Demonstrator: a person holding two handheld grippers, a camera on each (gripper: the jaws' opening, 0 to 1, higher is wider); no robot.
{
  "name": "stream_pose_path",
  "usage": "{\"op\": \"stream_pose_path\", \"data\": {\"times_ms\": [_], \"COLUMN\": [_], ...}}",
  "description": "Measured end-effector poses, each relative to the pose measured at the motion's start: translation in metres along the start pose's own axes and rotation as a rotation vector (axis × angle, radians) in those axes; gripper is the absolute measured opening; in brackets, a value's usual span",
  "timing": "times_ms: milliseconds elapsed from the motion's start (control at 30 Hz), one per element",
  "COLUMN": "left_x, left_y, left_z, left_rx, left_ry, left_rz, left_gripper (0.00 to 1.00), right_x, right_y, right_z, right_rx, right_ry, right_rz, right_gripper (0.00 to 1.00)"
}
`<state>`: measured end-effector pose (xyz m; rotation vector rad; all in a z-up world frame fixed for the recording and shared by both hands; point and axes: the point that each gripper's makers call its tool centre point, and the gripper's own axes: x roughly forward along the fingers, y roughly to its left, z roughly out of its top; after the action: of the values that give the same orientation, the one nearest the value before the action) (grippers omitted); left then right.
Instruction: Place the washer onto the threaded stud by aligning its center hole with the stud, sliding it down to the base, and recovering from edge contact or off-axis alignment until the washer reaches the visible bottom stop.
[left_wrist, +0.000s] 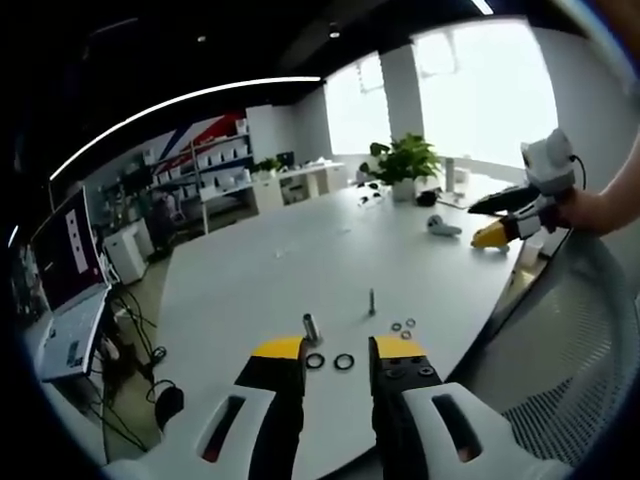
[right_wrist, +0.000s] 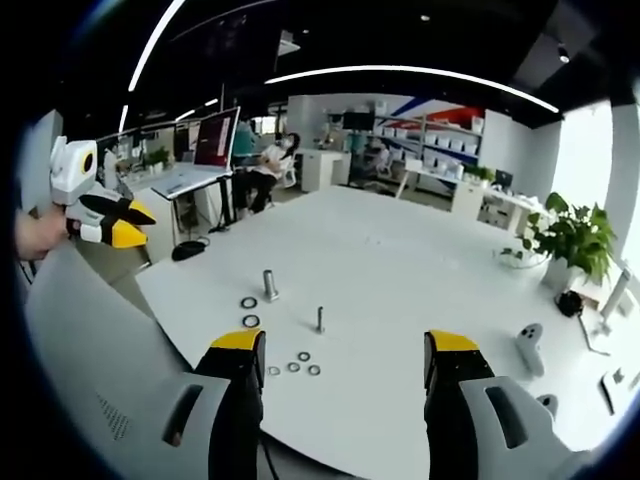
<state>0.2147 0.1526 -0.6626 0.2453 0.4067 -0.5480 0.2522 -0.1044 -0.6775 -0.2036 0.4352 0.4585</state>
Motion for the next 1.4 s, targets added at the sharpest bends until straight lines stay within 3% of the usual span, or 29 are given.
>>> {"op": "stream_pose_path", "data": {"times_ms": [333, 567, 1200, 1400], "left_x": [-0.002, 0.002, 0.011, 0.011], "left_y": [0.007, -0.006, -0.008, -0.003], "left_z": [0.003, 0.001, -0.017, -0.023], "left_rx": [-0.014, 0.001, 0.015, -0.001], "left_ry": [-0.015, 0.005, 0.108, 0.140], "left_rz": [0.030, -0.012, -0.014, 0.001], "left_gripper": [0.23, 0.23, 0.21, 0.22], "right_x": [0.001, -0.002, -0.002, -0.002], "right_y": [0.003, -0.005, -0.003, 0.004], "right_z": [-0.001, -0.001, -0.001, 0.000], "right_rx": [-0.015, -0.010, 0.016, 0.032], "right_ry": [0.011, 0.000, -0.016, -0.017], "right_rz": [0.010, -0.017, 0.002, 0.039], "right_gripper": [0.66, 0.65, 0.63, 0.63]}}
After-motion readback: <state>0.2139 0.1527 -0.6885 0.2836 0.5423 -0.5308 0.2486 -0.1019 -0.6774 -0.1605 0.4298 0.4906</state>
